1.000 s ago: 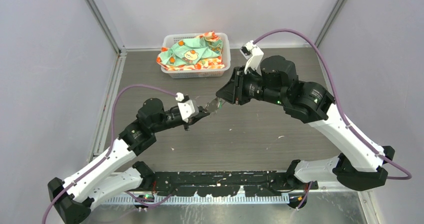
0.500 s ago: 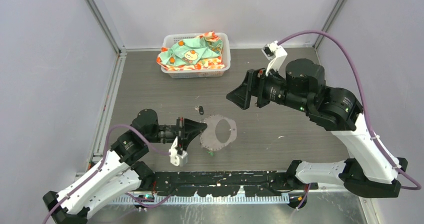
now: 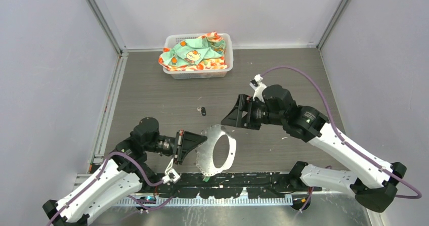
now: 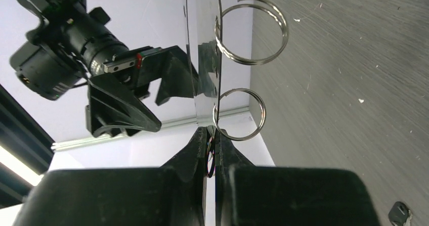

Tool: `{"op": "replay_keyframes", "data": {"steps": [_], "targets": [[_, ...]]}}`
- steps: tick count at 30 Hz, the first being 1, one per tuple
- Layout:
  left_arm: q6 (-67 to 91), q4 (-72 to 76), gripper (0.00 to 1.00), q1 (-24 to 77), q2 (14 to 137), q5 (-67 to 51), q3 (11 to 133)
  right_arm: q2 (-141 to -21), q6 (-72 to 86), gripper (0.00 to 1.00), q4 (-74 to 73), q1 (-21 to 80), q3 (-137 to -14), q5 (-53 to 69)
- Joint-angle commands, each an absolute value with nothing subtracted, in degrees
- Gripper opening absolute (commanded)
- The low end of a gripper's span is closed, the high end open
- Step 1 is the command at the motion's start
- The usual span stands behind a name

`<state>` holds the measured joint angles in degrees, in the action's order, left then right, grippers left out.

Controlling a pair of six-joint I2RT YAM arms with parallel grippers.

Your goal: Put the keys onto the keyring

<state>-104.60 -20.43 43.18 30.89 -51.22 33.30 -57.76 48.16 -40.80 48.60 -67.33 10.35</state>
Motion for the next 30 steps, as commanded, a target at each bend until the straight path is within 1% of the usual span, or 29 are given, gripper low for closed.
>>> {"op": "replay_keyframes", "data": {"steps": [1, 4, 8, 11, 15, 20, 21, 22, 24, 27, 28, 30], "targets": [[-111.0, -19.9, 0.0, 43.3, 31.0, -52.4, 33.5, -55.3, 61.1, 0.78, -26.7, 48.2, -62.8, 19.6], [-110.7, -20.1, 0.0, 43.3, 31.0, -50.7, 33.5, -54.0, 64.9, 0.74, -23.4, 48.0, -59.3, 21.4], [-109.5, -19.5, 0.0, 43.3, 31.1, -49.0, 33.5, -51.7, 68.8, 0.67, -18.4, 48.0, -53.8, 23.3], [-108.1, -17.8, 0.0, 43.3, 31.4, -48.8, 33.4, -51.0, 69.8, 0.59, -15.0, 48.1, -51.2, 24.4], [-106.3, -17.7, 0.0, 43.3, 32.1, -48.4, 34.3, -52.0, 69.9, 0.44, -9.7, 48.0, -49.8, 25.7], [-101.0, -21.0, 0.0, 43.3, 32.3, -50.9, 36.2, -55.2, 67.0, 0.16, -8.2, 47.8, -51.6, 25.5], [-99.3, -22.2, 0.03, 43.3, 32.4, -51.1, 36.8, -55.5, 66.5, 0.1, -7.9, 47.7, -51.9, 25.6], [-97.5, -23.3, 0.14, 43.3, 32.6, -51.3, 37.8, -55.7, 66.1, 0.03, -7.5, 47.7, -52.2, 25.7], [-93.2, -27.7, 0.46, 43.3, 33.2, -51.2, 40.2, -55.5, 64.7, 0.01, -8.3, 47.1, -52.8, 25.3], [-87.1, -37.0, 0.76, 43.3, 35.2, -50.3, 44.8, -55.0, 60.8, 0.01, -12.1, 46.1, -55.0, 25.1], [-83.8, -38.3, 0.83, 43.3, 35.7, -49.7, 45.8, -54.7, 59.2, 0.01, -13.3, 45.7, -55.7, 25.1], [-75.1, -38.1, 0.88, 43.3, 35.7, -48.6, 46.7, -54.2, 58.0, 0.01, -14.4, 44.8, -56.5, 25.8]]}}
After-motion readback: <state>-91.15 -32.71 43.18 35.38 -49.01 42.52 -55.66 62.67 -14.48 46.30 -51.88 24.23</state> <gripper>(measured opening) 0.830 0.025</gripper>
